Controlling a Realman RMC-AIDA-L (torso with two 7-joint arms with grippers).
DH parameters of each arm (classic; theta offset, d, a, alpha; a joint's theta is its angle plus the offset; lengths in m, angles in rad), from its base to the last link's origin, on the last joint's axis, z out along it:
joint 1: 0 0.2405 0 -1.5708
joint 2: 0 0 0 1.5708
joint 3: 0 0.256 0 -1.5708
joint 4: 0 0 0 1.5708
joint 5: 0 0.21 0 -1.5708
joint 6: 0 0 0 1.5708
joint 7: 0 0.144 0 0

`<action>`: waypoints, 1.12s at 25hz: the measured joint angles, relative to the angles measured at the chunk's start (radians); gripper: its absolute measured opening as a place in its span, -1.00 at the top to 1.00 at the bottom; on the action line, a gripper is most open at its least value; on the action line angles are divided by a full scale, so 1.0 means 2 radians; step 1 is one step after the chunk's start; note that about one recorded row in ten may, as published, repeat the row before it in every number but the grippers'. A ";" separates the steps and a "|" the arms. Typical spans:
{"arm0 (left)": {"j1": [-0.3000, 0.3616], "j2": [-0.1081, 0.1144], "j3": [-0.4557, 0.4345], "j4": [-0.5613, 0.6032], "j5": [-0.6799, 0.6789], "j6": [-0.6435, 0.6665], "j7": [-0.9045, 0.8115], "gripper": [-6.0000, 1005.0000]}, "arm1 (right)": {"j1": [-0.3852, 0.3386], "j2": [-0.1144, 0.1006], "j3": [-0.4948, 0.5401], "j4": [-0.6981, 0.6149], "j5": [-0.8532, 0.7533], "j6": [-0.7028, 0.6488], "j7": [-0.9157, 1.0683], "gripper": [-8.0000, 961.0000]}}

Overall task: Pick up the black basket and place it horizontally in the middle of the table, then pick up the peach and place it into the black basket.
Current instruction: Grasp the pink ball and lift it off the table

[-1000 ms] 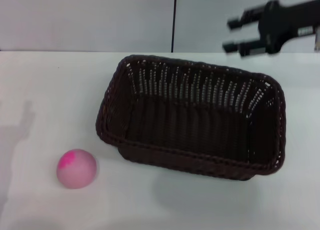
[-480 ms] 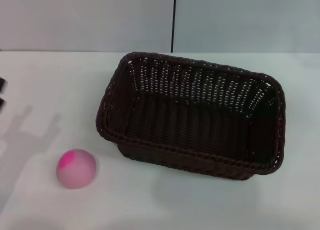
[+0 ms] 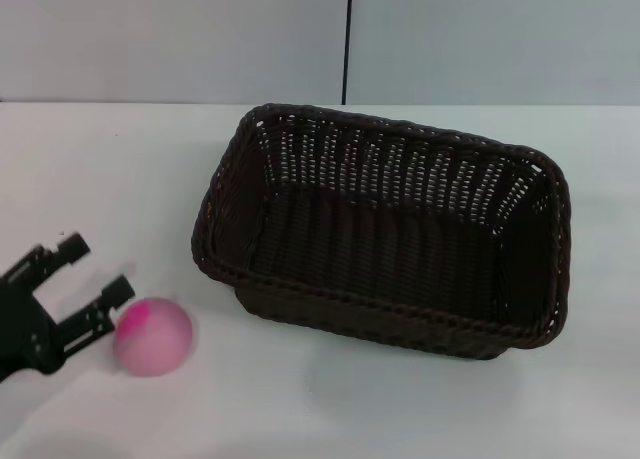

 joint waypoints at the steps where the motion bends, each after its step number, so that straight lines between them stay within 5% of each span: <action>1: 0.000 0.000 0.000 0.000 0.000 0.000 0.000 -0.65 | -0.002 0.003 0.003 0.002 0.001 -0.001 -0.004 -0.31; 16: 0.004 0.000 0.006 0.006 0.054 -0.071 -0.007 -0.65 | 0.017 0.006 0.000 0.055 -0.007 0.005 -0.043 -0.31; 28: -0.004 -0.004 0.007 0.004 0.080 -0.073 -0.008 -0.32 | 0.023 0.007 -0.003 0.056 -0.019 0.017 -0.050 -0.31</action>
